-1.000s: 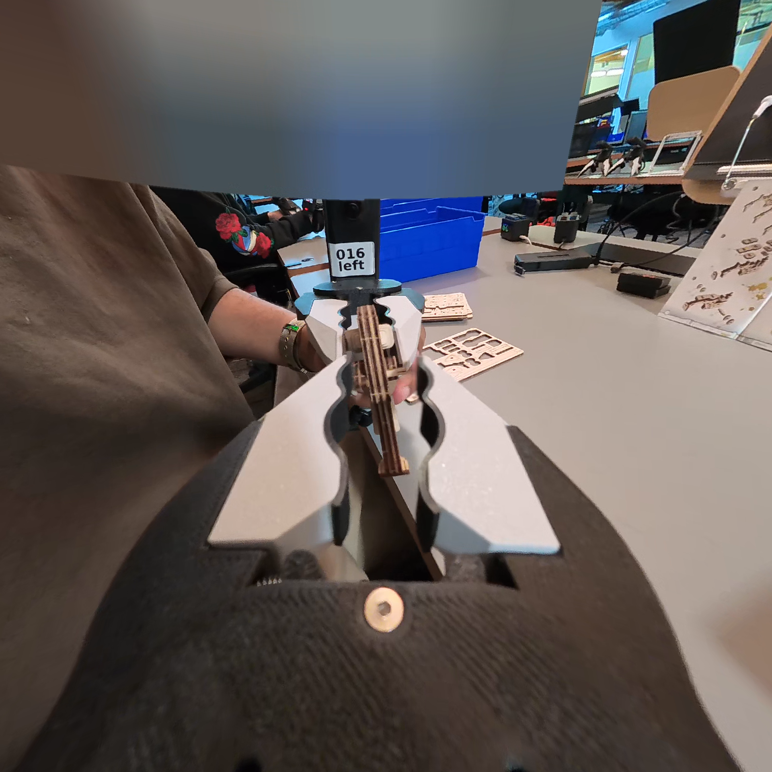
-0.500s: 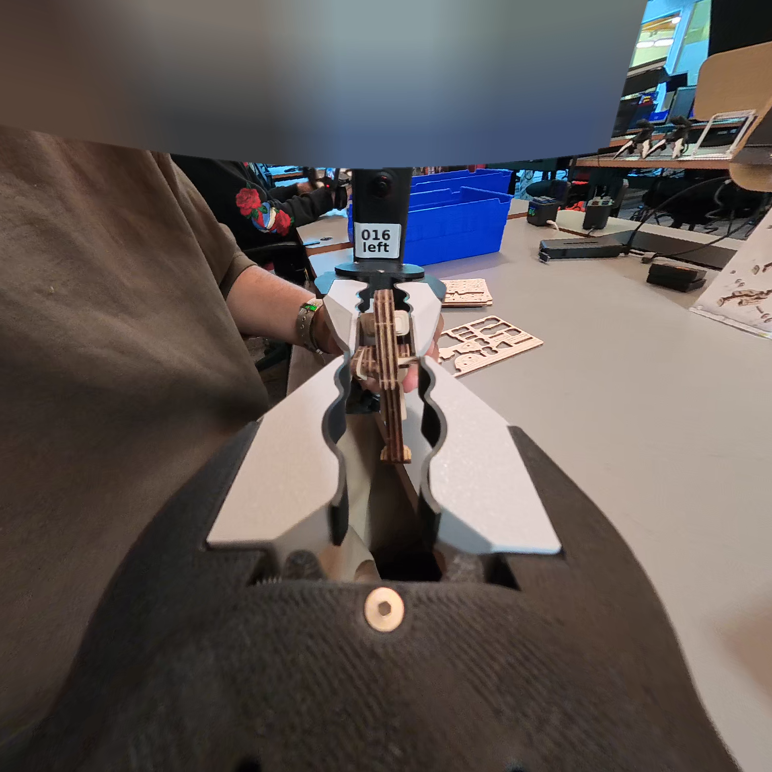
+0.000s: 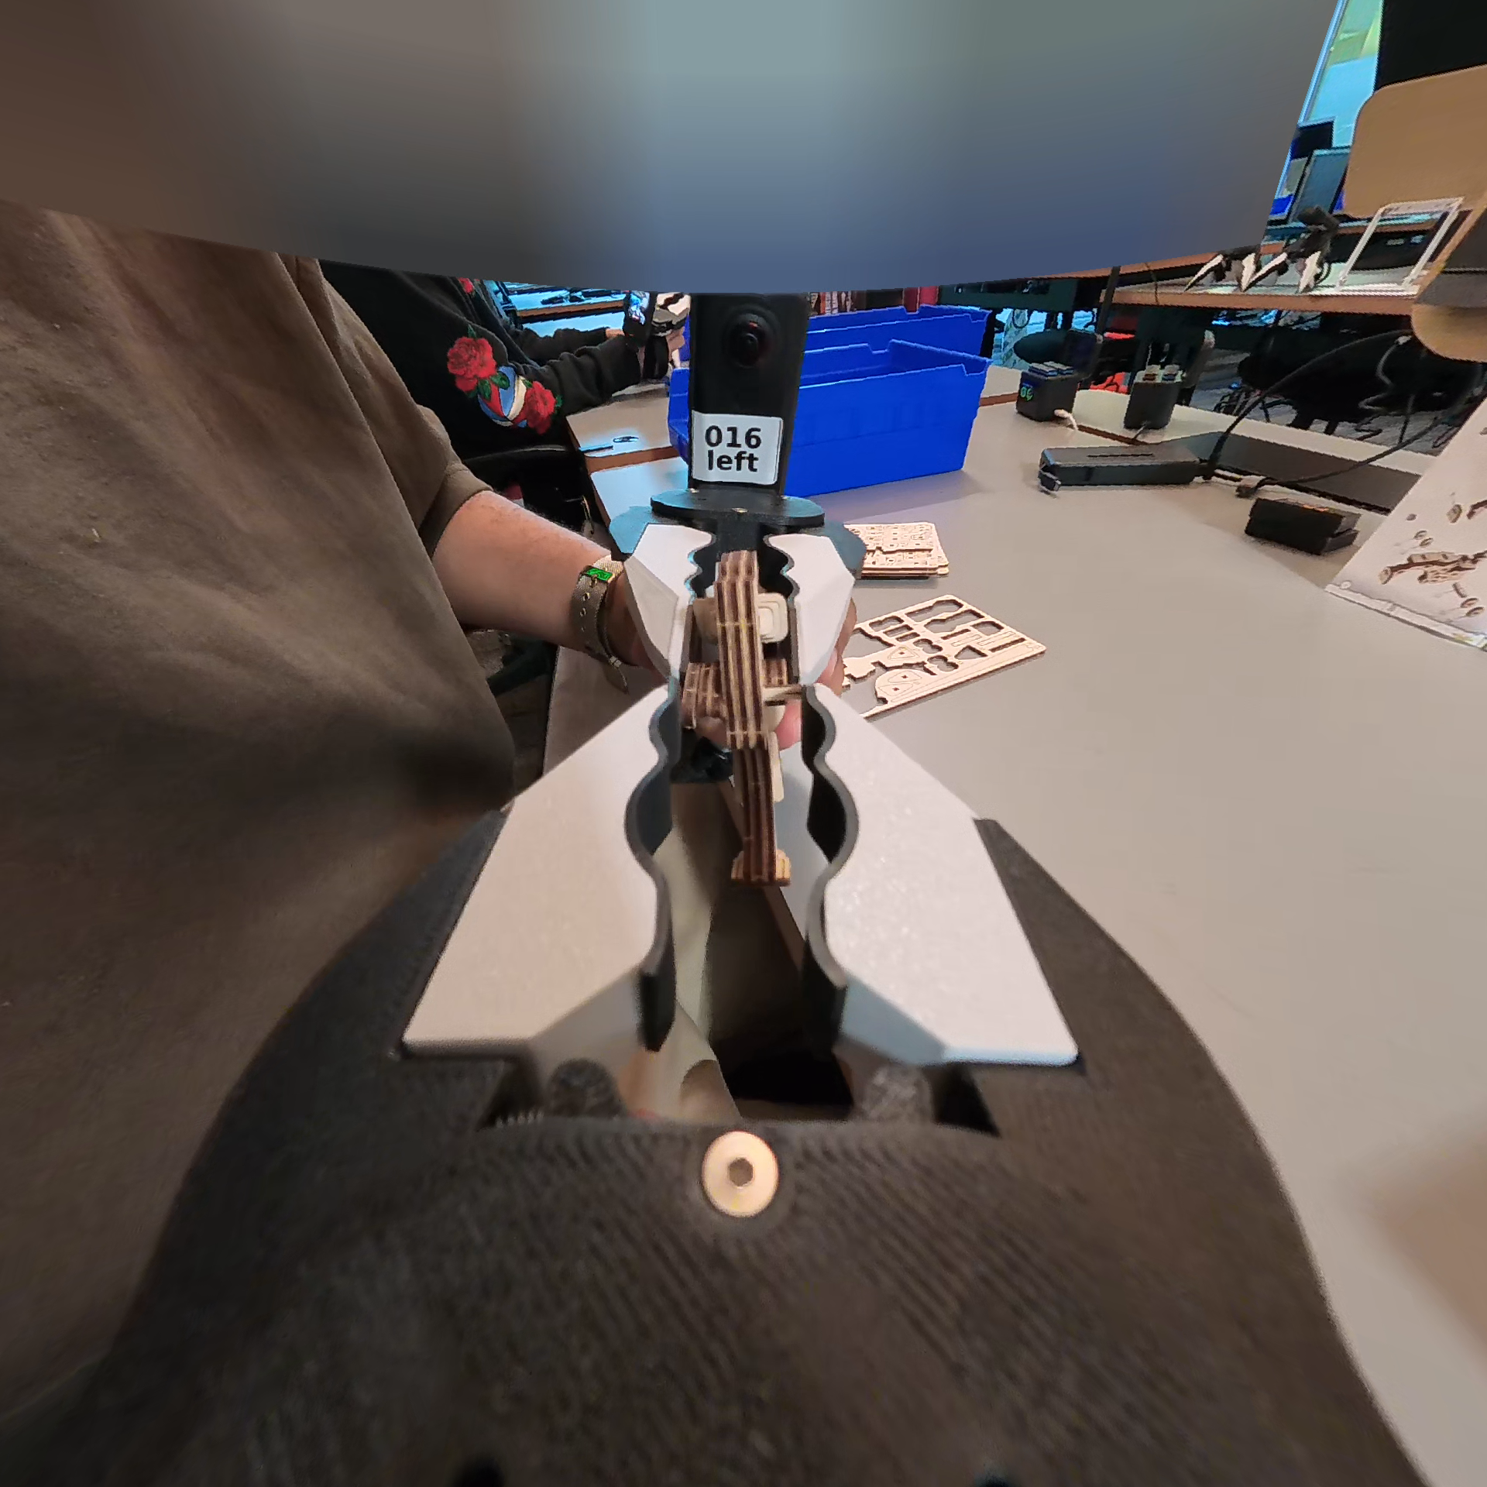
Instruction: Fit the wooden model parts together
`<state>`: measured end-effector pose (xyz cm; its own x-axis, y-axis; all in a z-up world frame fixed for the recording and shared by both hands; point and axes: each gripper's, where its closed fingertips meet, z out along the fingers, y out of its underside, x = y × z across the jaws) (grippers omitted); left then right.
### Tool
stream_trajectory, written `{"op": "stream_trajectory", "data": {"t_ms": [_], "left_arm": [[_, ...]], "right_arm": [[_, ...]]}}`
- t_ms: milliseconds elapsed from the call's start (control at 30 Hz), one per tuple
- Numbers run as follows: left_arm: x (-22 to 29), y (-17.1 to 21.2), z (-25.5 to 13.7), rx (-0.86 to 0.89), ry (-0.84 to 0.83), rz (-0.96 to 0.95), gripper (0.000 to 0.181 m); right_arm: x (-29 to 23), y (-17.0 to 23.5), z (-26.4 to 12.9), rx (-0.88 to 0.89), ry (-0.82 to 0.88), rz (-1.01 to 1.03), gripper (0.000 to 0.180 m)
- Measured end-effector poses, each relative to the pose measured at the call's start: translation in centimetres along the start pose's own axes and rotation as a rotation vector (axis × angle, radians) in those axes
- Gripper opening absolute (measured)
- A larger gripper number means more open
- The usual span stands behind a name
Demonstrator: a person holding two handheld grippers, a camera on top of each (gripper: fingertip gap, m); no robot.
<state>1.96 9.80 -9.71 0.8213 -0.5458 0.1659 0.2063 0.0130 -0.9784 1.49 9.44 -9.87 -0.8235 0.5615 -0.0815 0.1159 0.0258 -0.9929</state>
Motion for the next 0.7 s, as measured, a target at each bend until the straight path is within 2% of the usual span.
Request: {"op": "stream_trajectory", "data": {"t_ms": [700], "left_arm": [[-0.03,0.07,0.19,-0.012,-0.009,0.010,0.021]], "right_arm": [[-0.06,0.05,-0.19,-0.001,-0.018,0.078,0.030]]}}
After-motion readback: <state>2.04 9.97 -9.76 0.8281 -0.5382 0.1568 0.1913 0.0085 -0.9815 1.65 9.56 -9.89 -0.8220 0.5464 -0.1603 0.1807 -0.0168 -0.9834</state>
